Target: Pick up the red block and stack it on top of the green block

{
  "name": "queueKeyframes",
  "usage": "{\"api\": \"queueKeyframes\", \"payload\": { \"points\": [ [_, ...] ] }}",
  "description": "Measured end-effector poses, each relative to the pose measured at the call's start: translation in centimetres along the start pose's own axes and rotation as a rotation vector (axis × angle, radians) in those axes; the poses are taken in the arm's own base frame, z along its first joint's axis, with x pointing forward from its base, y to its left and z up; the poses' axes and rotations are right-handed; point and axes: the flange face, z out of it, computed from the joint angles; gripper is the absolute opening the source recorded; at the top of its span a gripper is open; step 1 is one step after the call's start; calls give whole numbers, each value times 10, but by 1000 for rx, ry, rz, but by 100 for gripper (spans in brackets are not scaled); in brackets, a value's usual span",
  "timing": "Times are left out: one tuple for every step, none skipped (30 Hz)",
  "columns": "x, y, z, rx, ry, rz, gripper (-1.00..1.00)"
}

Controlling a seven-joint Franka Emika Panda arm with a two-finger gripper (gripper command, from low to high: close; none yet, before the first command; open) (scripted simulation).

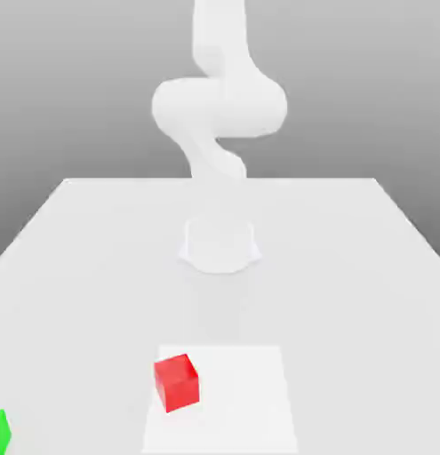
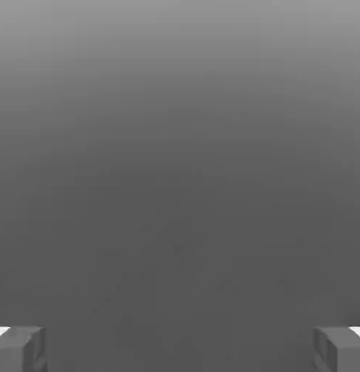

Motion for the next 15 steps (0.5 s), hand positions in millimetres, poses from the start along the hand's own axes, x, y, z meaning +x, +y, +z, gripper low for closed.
{"api": "queueKeyframes", "payload": {
  "points": [
    [-1, 5, 26, -26, -26, -21, 0],
    [-3, 11, 50, -50, -52, -42, 0],
    [-6, 17, 73, -73, -78, -61, 0],
    [-9, 25, 95, -95, -104, -81, 0],
    [-13, 32, 117, -116, -130, -100, 0],
    [-18, 41, 138, -137, -156, -119, 0],
    [-24, 50, 158, -157, -183, -138, 0],
    [-30, 60, 178, -176, -211, -156, 0],
    [-38, 70, 197, -195, -239, -174, 0],
    [-45, 81, 215, -213, -267, -193, 0],
    [-54, 93, 232, -231, -296, -211, 0],
    [-63, 105, 249, -248, -326, -229, 0],
    [-72, 117, 264, -264, -356, -247, 0],
    [-82, 130, 279, -280, -386, -264, 0],
    [-93, 143, 293, -296, -417, -282, 0]
  ]
}}
